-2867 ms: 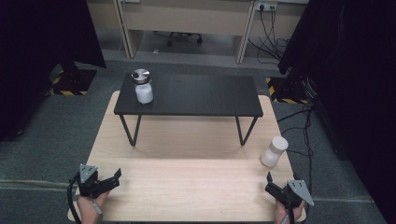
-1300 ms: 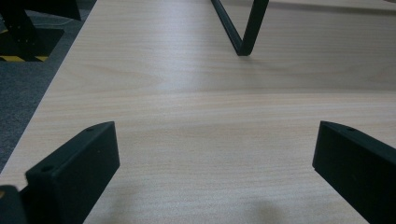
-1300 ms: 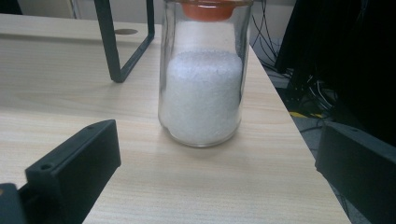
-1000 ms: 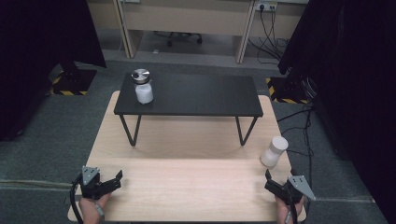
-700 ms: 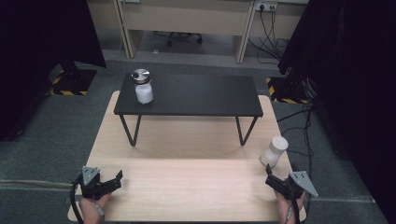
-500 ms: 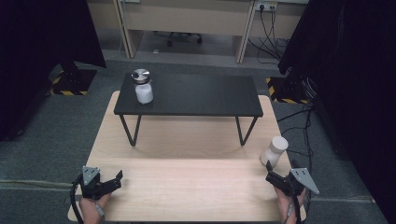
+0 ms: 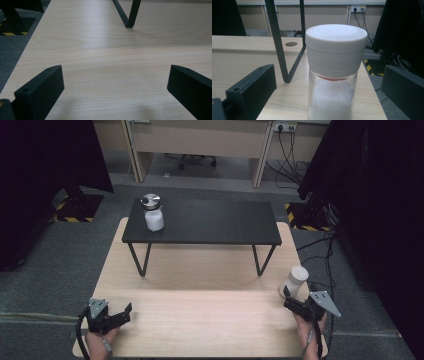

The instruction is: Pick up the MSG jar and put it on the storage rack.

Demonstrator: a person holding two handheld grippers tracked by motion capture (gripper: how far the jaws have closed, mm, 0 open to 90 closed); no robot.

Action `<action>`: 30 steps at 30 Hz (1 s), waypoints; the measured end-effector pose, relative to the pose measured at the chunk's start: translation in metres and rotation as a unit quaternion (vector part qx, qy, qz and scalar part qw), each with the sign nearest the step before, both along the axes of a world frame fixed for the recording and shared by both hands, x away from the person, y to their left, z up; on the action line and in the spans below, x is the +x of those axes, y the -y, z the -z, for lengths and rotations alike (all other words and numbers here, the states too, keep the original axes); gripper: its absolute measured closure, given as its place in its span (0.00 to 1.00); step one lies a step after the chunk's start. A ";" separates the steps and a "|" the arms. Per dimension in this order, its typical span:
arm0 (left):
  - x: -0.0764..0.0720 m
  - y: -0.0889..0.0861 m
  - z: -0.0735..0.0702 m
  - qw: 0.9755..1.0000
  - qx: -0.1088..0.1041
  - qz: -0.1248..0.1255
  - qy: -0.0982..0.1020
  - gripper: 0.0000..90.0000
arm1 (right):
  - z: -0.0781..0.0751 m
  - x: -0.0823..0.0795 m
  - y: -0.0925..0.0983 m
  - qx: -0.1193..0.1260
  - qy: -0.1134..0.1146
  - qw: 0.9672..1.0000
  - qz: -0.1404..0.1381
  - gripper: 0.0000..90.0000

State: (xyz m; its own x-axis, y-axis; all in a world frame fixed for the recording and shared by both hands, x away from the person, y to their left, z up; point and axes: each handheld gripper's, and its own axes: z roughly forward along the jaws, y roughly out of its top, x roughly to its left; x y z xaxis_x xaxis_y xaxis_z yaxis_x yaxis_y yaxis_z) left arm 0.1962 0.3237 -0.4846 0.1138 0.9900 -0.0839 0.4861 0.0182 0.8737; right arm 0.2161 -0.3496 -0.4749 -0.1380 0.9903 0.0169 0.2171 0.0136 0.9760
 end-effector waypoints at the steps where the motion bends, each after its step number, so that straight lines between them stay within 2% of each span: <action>1: 0.000 0.000 0.000 1.000 -0.001 -0.001 0.001 0.00 | -0.001 0.001 0.000 0.002 0.000 1.000 -0.002 0.00; 12: -0.001 0.001 0.001 1.000 0.000 -0.003 0.003 0.00 | -0.010 0.016 0.002 0.016 0.005 1.000 -0.007 0.00; 25: -0.001 0.001 0.001 1.000 0.003 -0.003 0.004 0.00 | -0.014 0.026 0.004 0.022 -0.001 1.000 -0.012 0.01; 30: -0.001 0.002 0.001 1.000 0.004 -0.002 0.003 0.00 | -0.016 0.030 0.004 0.011 -0.010 1.000 -0.012 0.09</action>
State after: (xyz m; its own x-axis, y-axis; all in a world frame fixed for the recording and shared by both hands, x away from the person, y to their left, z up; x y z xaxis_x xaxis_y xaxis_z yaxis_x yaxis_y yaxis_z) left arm 0.1950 0.3221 -0.4851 0.1098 0.9911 -0.0747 0.4801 0.0129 0.8771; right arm 0.2458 -0.3535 -0.4587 -0.1604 0.9862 0.0422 0.2368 -0.0030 0.9716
